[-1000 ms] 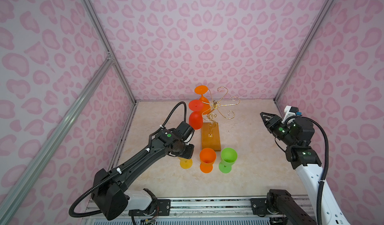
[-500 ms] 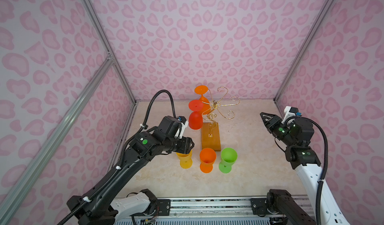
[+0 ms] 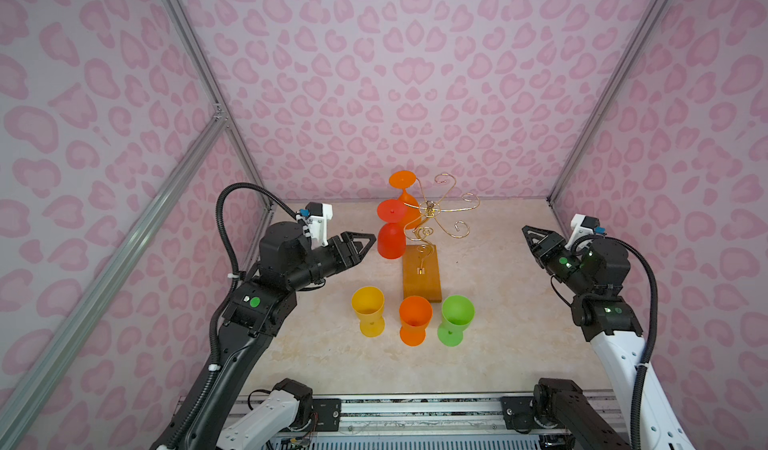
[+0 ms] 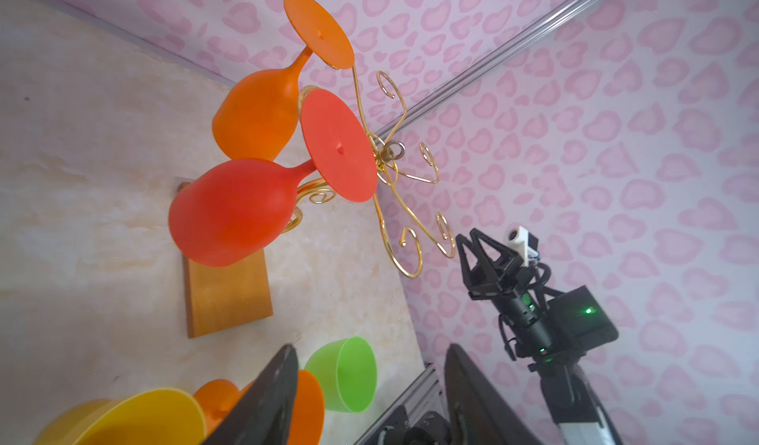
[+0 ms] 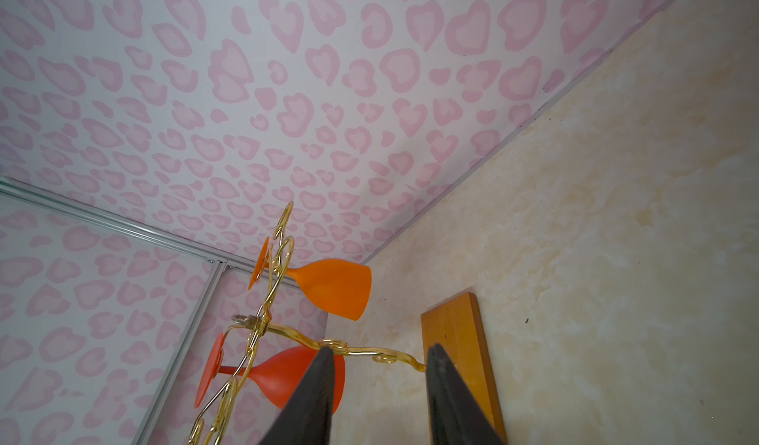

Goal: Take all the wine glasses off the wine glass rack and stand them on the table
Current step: 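Move the left gripper up to the red glass's base on the rack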

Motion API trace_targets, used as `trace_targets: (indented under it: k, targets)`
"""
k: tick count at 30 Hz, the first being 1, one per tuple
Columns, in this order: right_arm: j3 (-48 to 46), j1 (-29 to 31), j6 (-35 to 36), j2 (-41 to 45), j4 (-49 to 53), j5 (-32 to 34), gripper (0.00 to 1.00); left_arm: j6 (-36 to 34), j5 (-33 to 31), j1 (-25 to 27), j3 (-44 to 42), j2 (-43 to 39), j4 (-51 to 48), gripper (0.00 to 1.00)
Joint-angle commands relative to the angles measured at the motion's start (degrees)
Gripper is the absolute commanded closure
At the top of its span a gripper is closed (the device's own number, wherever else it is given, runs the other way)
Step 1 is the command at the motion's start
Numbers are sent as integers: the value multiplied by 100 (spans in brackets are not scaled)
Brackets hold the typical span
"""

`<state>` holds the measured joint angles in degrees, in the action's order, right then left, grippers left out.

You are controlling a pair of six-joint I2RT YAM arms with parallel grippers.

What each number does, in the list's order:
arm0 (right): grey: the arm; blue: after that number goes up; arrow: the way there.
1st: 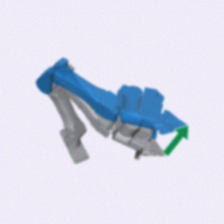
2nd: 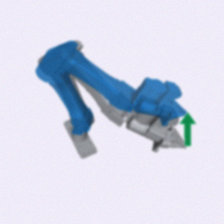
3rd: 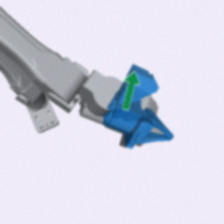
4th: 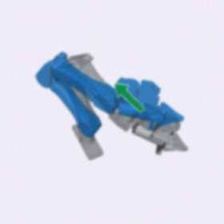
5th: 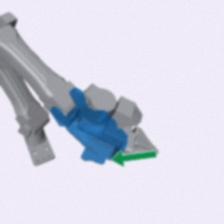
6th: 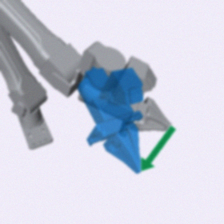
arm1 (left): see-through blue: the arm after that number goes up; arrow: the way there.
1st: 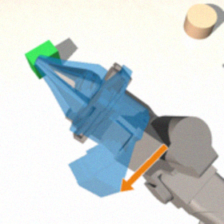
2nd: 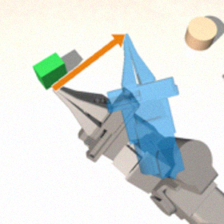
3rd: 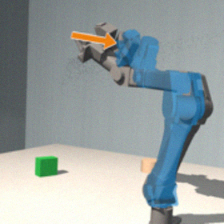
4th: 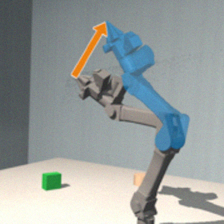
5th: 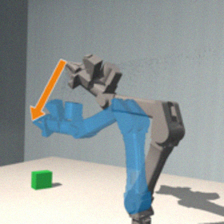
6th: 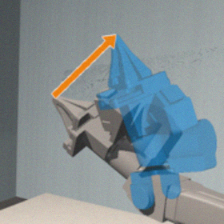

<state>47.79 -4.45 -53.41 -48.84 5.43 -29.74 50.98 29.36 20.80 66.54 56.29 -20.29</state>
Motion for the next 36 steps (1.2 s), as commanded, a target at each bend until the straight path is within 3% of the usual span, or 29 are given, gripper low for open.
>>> trace_targets:
  k: [1, 4, 15, 25, 36]
  targets:
    - [-59, -39, 11, 41, -153, -50, 62, 1266, 1018, -80, -194, 275, 2001, 38]
    - [-104, -103, 15, 85, -149, -74, 62, 1626, 1071, -94, -304, 535, 2503, 39]
    - [-176, -291, -16, 138, -167, -195, 62, 1937, 1133, -171, -464, 1063, 2856, 42]
    - [-253, -337, -99, 105, -309, -227, 62, 1968, 1193, -263, -459, 1261, 2852, 42]
    - [-261, -355, -100, 67, -332, -217, 62, 1947, 1321, -268, -151, 1709, 2959, 50]
